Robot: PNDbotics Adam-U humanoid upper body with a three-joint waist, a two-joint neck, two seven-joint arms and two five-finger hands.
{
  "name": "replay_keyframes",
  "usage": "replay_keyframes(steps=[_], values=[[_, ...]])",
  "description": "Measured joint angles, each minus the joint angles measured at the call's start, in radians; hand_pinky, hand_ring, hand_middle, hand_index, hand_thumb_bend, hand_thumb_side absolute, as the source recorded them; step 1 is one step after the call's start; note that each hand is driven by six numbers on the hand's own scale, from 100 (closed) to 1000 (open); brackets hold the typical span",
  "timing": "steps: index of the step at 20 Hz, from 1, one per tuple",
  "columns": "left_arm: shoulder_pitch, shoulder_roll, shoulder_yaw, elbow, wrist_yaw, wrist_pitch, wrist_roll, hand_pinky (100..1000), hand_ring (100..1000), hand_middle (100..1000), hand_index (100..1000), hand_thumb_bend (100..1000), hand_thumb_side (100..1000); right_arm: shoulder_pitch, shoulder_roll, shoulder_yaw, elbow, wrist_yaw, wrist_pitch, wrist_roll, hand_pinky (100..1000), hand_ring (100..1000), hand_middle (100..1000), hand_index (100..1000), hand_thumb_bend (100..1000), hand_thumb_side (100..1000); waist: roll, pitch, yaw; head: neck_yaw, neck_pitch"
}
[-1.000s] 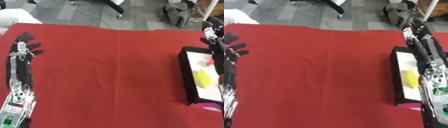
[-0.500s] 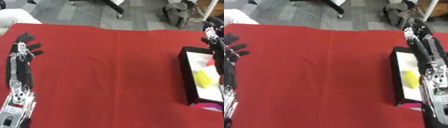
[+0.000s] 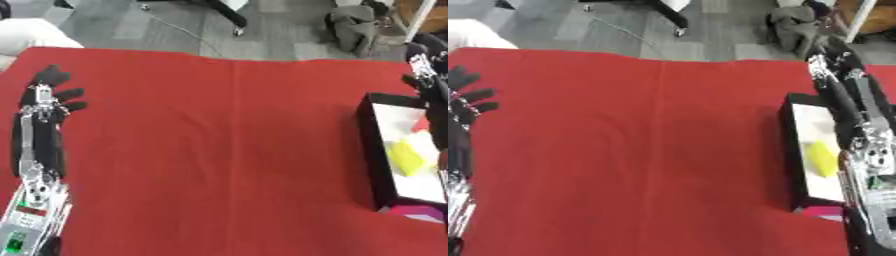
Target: Pick up the objects with one hand, pass them to the other hand, and then place them into the box on the other side of the table.
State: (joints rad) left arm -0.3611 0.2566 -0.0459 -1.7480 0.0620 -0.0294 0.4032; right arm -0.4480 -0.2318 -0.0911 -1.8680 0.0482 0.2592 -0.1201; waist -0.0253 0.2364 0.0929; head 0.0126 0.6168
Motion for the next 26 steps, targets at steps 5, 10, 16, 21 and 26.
replay_keyframes(steps=[5,10,16,21,26], values=[[0.000,0.000,0.000,0.000,0.000,0.000,0.000,638,741,730,863,142,871,0.000,0.000,0.000,0.000,0.000,0.000,0.000,941,1000,924,1000,100,668,0.000,0.000,0.000,-0.002,-0.005],[0.001,0.000,0.000,0.000,0.000,0.000,0.000,637,739,728,865,142,871,0.000,0.000,0.000,0.000,0.000,0.000,0.000,941,1000,925,1000,100,668,0.000,0.000,0.000,-0.002,-0.006],[0.001,0.000,0.000,0.000,0.000,0.000,0.000,635,736,726,913,145,873,0.000,0.000,0.000,0.000,0.000,0.000,0.000,940,1000,926,1000,100,676,0.000,0.000,0.000,-0.003,-0.010],[0.001,0.000,0.000,0.000,0.000,-0.002,0.004,632,732,722,975,146,873,0.000,0.000,0.000,0.000,-0.001,-0.002,-0.002,939,1000,922,1000,100,683,0.000,0.000,-0.001,-0.005,-0.013],[0.001,0.000,0.000,0.000,0.002,-0.005,0.011,629,729,719,1000,148,872,-0.001,0.000,0.000,0.000,-0.004,0.000,-0.009,940,1000,922,1000,100,683,0.001,0.000,-0.001,-0.005,-0.014]])
